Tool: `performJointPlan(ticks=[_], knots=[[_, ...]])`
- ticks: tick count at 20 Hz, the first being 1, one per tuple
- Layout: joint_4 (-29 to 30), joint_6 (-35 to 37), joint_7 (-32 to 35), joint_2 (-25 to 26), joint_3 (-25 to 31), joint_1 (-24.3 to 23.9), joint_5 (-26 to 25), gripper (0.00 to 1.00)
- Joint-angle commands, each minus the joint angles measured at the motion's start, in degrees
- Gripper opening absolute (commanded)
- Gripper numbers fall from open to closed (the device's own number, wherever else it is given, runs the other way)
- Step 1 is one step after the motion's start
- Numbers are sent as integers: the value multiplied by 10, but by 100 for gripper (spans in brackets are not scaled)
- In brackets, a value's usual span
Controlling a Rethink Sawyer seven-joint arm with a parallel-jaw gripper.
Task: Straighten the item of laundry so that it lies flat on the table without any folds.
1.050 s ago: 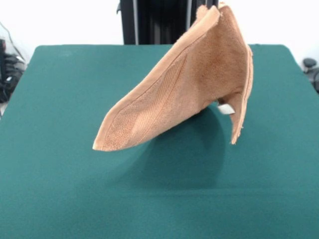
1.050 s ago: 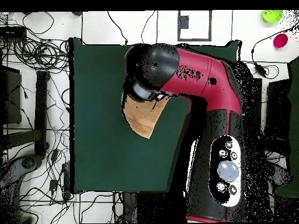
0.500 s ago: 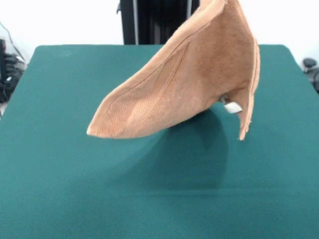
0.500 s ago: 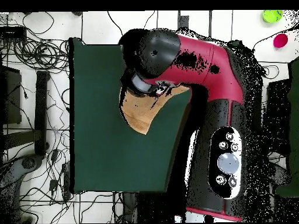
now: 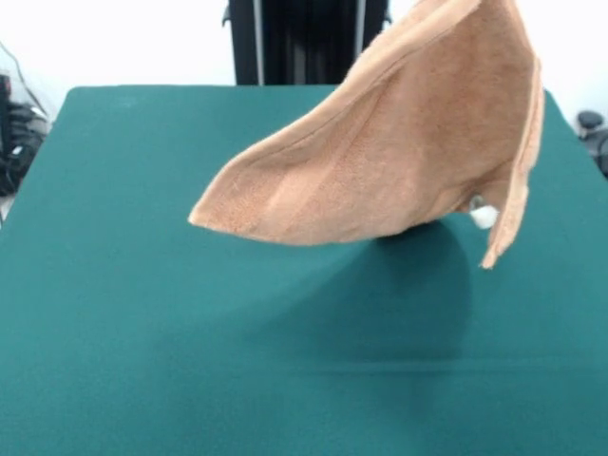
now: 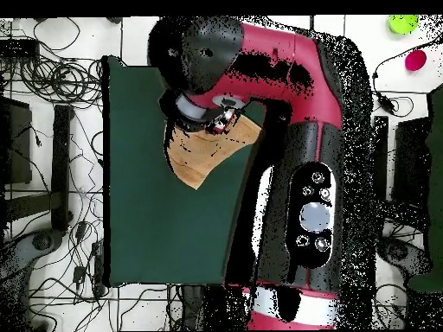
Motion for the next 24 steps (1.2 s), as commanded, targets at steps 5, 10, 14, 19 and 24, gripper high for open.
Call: performJointPlan(ticks=[5,10,14,19,24], knots=[[-117,122,158,79,19,-1,20,0],[-126,129,141,81,16,-9,24,0],[-98,120,129,64,13,-11,27,0],[-140,190,110,66,16,-27,24,0],[-195,276,74,77,13,-45,3,0]])
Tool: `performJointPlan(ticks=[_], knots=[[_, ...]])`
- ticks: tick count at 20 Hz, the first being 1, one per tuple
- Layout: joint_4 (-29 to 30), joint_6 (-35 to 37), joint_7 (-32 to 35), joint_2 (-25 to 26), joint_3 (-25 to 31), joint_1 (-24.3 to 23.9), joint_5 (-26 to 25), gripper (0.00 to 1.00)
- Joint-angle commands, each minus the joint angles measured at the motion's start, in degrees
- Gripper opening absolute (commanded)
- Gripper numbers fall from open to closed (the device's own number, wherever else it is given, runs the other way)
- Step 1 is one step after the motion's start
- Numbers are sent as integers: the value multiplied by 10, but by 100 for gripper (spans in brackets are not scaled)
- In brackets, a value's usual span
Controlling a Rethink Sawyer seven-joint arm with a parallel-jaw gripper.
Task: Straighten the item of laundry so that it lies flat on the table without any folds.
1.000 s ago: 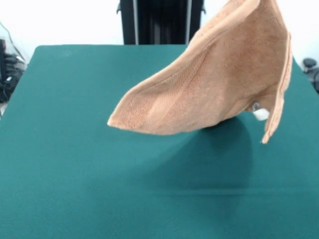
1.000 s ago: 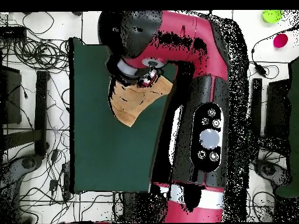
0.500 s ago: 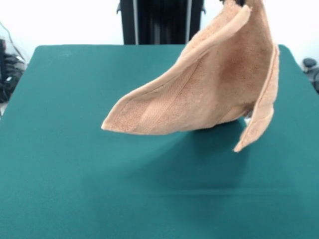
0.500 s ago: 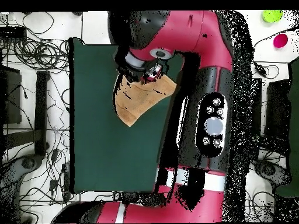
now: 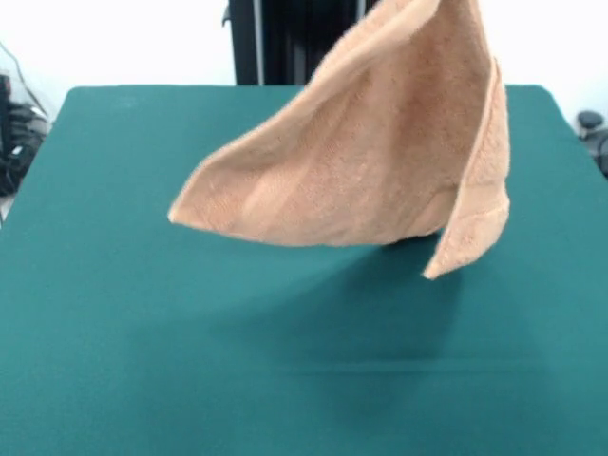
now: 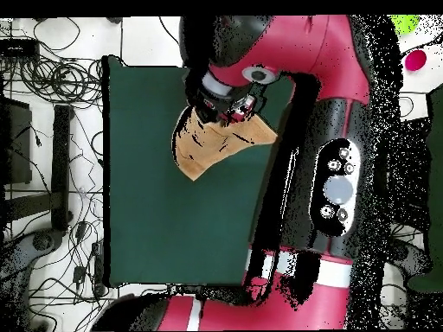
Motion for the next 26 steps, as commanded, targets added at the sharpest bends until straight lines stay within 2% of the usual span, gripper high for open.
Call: performJointPlan(ticks=[1,5,7,11,13,14,20,22,26], knots=[[-68,163,64,6,14,-17,-8,0],[-150,263,32,40,6,-34,-32,0],[-173,288,13,49,6,-40,-39,0],[-197,313,-4,59,8,-48,-43,0],[-183,299,-2,53,9,-47,-42,0],[-174,289,-1,48,10,-45,-42,0],[53,84,38,-45,8,-17,-17,0],[106,33,36,-66,8,-14,-12,0],[155,-22,20,-81,11,-17,-14,0]])
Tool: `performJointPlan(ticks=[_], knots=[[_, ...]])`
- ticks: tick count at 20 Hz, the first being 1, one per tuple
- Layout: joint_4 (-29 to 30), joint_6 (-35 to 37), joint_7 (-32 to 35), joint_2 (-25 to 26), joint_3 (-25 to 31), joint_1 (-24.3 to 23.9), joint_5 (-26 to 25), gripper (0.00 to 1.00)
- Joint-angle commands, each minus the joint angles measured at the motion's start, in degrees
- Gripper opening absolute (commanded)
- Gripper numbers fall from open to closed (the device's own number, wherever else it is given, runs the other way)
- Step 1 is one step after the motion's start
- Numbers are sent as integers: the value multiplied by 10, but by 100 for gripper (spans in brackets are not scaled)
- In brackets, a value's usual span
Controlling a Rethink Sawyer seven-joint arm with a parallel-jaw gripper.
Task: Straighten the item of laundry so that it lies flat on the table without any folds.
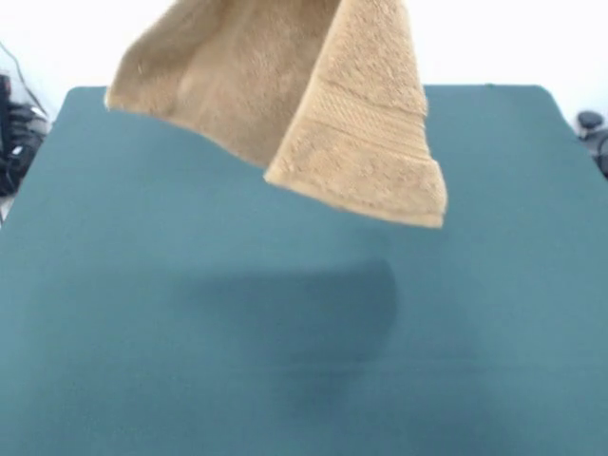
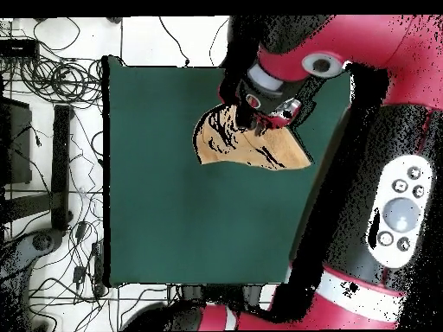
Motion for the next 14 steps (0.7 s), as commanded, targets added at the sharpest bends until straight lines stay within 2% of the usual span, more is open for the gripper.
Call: performJointPlan(ticks=[1,7,14], knots=[[200,-123,17,-51,17,23,7,0],[279,-218,6,-78,19,20,6,0],[394,-376,-2,-109,28,12,10,0]])
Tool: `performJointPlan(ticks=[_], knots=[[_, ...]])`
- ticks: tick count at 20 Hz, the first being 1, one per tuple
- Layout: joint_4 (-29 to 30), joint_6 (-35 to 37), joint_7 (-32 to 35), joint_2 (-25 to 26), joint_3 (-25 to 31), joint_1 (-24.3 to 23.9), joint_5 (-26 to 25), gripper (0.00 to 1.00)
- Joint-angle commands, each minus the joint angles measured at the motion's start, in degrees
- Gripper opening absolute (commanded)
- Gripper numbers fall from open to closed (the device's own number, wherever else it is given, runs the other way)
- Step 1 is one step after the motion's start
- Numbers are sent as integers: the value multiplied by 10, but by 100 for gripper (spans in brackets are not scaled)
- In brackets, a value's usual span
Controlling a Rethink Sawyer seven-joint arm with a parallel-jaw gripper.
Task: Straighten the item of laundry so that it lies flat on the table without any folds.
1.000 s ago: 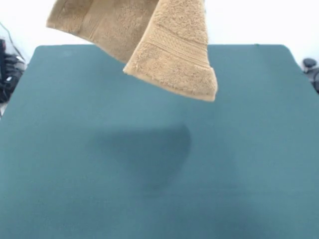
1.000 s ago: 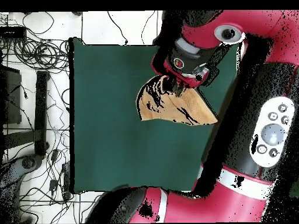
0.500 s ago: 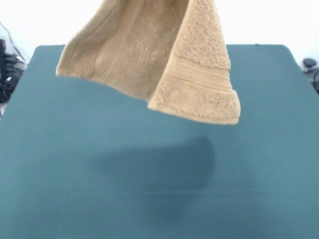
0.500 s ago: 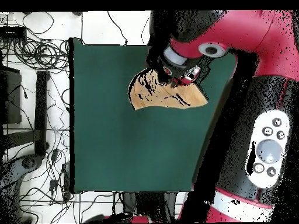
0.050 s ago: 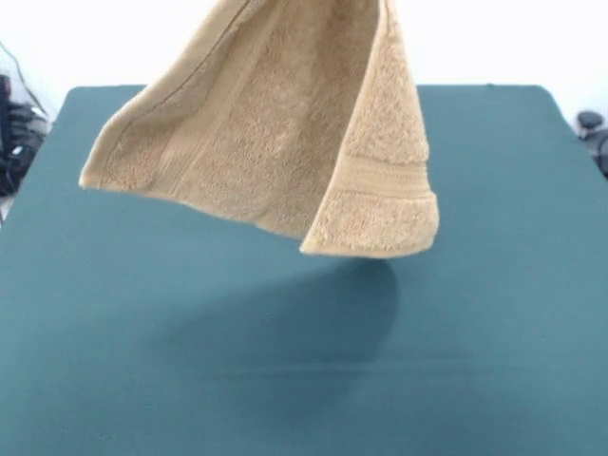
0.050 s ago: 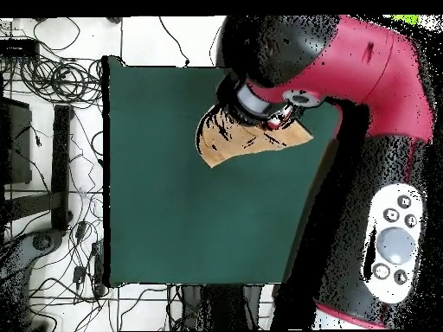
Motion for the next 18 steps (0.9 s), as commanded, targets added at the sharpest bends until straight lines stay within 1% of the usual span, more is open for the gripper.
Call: performJointPlan(ticks=[1,6,10,18], knots=[[223,-152,-3,-31,31,1,11,0],[268,-222,-15,-38,42,-11,11,0],[292,-256,-18,-41,50,-20,13,0],[312,-258,-10,-51,60,-27,21,0]])
